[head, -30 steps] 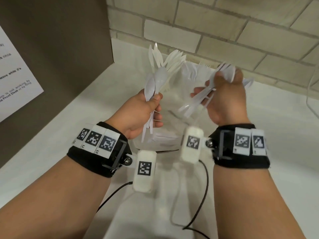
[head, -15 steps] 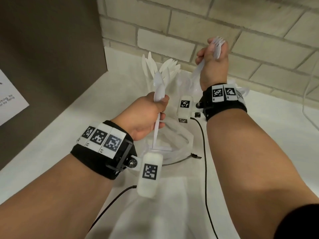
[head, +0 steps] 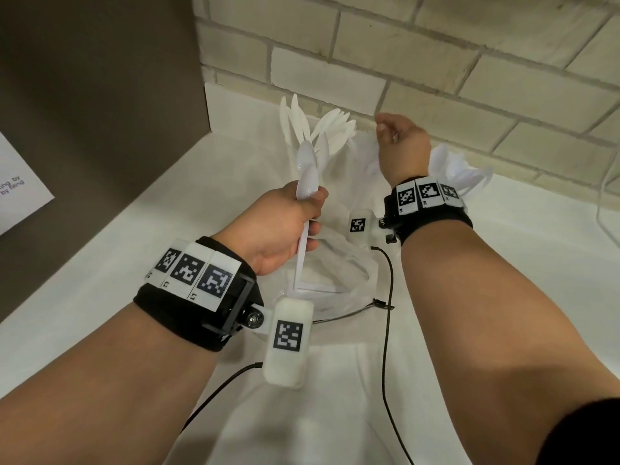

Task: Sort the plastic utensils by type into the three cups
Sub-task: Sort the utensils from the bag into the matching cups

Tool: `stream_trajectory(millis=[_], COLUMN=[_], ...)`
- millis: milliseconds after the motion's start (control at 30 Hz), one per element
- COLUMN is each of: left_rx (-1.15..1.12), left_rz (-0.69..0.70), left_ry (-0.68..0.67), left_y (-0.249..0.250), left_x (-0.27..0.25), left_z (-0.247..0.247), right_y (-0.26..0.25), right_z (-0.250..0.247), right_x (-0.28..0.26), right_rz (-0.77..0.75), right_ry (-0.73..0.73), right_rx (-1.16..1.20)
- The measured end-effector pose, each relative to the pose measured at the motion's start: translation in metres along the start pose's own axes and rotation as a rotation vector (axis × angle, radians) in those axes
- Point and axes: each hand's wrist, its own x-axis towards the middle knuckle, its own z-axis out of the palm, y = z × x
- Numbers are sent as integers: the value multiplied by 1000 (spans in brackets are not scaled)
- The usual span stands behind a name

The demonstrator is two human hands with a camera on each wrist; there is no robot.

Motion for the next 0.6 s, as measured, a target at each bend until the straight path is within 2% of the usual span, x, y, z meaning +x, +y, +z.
stream_trajectory(millis=[100, 167, 300, 367, 400, 467, 533, 600], left_rx=[-2, 5, 8, -2, -10, -17, 15, 89], left_rz=[-8, -14, -5, 8, 14, 27, 52, 90], left_ry=[-1, -3, -21, -40, -51, -78, -108, -124], left_y=[-1, -2, -3, -3, -3, -2, -3, -4], left_x=[-1, -1, -3, -4, -5, -7, -10, -11], left_z=[0, 0, -1, -1, -1, 2, 6, 11], right_y=[1, -2, -18, -32, -42, -64, -83, -95], right_z=[2, -2, -28, -47, -57, -74, -84, -84], right_x=[-2, 0, 2, -7, -17, -47, -79, -102], right_rz=[-17, -7, 12, 80, 133, 202, 207, 207], right_ry=[-104, -111, 72, 132, 109, -36, -214, -310], right_rx=[-139, -153, 34, 176, 237, 309, 297, 236])
